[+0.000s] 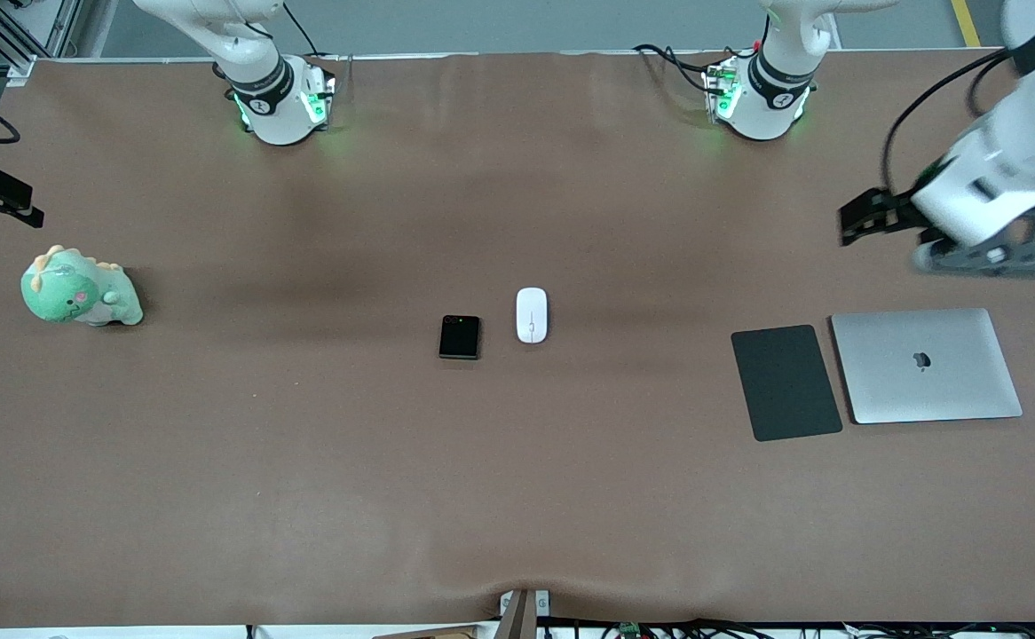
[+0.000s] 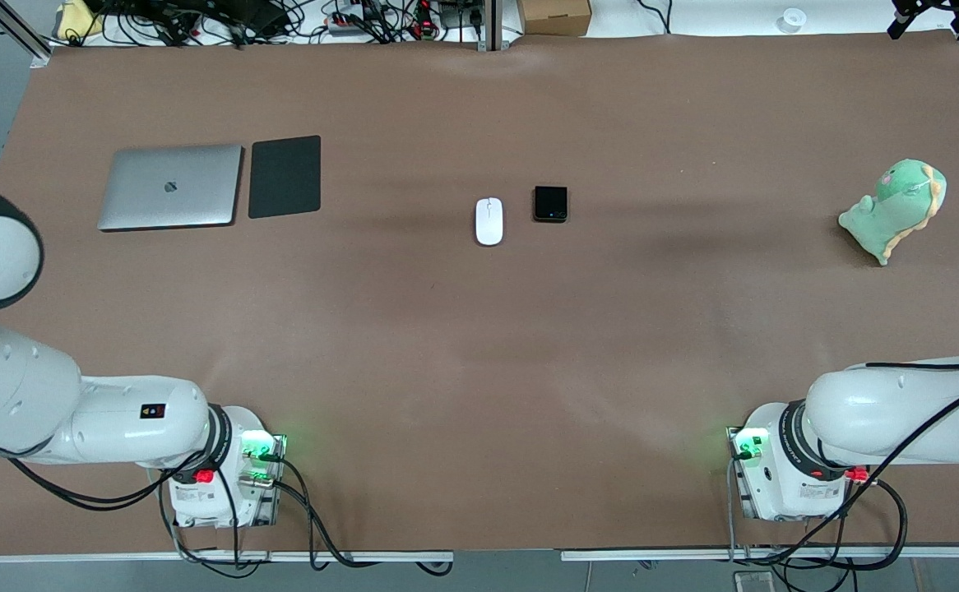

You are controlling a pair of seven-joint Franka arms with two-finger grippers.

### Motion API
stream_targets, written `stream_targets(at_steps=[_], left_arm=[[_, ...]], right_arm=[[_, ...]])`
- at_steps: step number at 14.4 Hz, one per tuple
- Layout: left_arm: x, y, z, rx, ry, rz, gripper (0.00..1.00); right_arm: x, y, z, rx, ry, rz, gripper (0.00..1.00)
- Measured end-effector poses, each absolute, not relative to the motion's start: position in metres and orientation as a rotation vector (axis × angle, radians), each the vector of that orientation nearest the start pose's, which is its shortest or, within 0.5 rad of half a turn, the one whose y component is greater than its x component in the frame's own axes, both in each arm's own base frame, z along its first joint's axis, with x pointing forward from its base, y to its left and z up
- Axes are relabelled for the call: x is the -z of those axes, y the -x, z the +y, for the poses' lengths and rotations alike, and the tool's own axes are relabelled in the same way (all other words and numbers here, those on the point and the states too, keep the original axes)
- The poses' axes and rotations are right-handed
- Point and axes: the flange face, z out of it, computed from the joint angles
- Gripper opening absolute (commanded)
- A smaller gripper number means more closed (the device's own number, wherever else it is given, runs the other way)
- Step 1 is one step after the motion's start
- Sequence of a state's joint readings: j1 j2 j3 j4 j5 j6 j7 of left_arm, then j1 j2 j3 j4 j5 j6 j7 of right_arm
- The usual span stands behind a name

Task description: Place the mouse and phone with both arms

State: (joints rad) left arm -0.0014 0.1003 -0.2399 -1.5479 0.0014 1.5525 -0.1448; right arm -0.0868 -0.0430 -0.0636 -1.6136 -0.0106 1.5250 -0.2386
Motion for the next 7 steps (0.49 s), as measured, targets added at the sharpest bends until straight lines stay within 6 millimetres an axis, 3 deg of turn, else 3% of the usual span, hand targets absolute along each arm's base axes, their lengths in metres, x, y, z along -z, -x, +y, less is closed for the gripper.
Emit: stream_targets(at_steps=[3, 7], left_arm=[[-0.531, -0.577, -0.194, -0.137, 3.16, 0.176, 1.0], [-0.474, -0.575, -0.281, -0.13, 3.185, 0.109, 1.0]], right_arm=[[-0.624, -0.531, -0.082, -0.066, 3.138, -0.139, 1.0], [-0.622, -0.534, -0.08, -0.063, 3.137, -0.144, 1.0]])
